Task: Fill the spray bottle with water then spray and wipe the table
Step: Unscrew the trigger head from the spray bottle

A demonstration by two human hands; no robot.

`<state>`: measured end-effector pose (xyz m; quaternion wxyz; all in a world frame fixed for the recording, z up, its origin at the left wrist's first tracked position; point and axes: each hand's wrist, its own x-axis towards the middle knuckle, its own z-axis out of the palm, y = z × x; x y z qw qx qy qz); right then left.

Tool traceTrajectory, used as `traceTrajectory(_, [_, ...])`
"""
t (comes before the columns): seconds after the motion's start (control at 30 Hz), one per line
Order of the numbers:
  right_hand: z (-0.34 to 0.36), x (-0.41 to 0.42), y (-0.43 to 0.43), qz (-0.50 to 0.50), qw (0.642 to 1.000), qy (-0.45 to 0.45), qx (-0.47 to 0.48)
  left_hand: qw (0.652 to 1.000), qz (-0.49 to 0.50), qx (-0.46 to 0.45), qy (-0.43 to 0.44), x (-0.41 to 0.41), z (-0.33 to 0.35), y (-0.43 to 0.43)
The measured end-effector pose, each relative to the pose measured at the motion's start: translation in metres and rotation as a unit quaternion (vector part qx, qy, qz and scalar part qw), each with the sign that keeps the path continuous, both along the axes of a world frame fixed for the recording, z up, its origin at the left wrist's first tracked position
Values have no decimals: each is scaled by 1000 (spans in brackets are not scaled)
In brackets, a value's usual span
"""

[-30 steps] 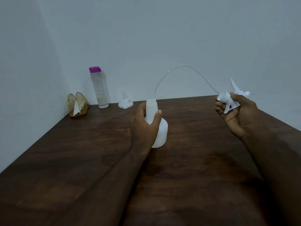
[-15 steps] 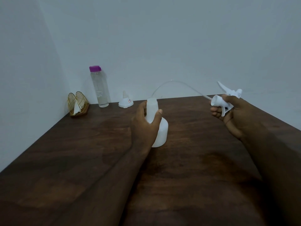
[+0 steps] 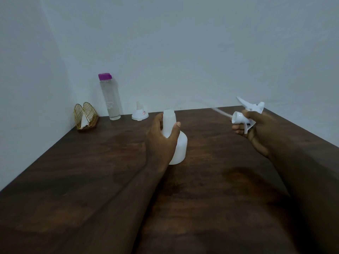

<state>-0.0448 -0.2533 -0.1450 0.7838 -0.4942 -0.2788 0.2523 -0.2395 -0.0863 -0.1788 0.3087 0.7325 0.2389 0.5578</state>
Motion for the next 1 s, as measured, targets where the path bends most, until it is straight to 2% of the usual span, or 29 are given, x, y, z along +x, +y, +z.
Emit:
traceTrajectory(0.17, [-1, -4, 3, -4, 1000, -15, -13, 1000, 2, 6, -6, 0, -1, 1])
traceTrajectory(0.27, [1, -5, 3, 25, 999, 22, 17, 1000, -1, 5, -4, 1, 0, 1])
traceTrajectory(0.37, [0, -4, 1, 10, 1000, 6, -15, 1000, 1, 6, -6, 1, -2, 2])
traceTrajectory(0.63, [0, -9, 3, 21, 999, 27, -5, 1000, -9, 0, -5, 1, -1, 2])
traceTrajectory(0.73, [1, -9, 1, -4, 999, -1, -33, 1000, -9, 2, -5, 0, -1, 1])
traceTrajectory(0.83, [0, -10, 2, 28, 999, 23, -11, 1000, -9, 6, -7, -1, -2, 1])
traceTrajectory(0.9, [0, -12, 2, 22, 999, 14, -30, 1000, -5, 5, -9, -2, -3, 1])
traceTrajectory(1.0, [-1, -10, 0, 28, 998, 47, 14, 1000, -6, 5, -7, -1, -3, 0])
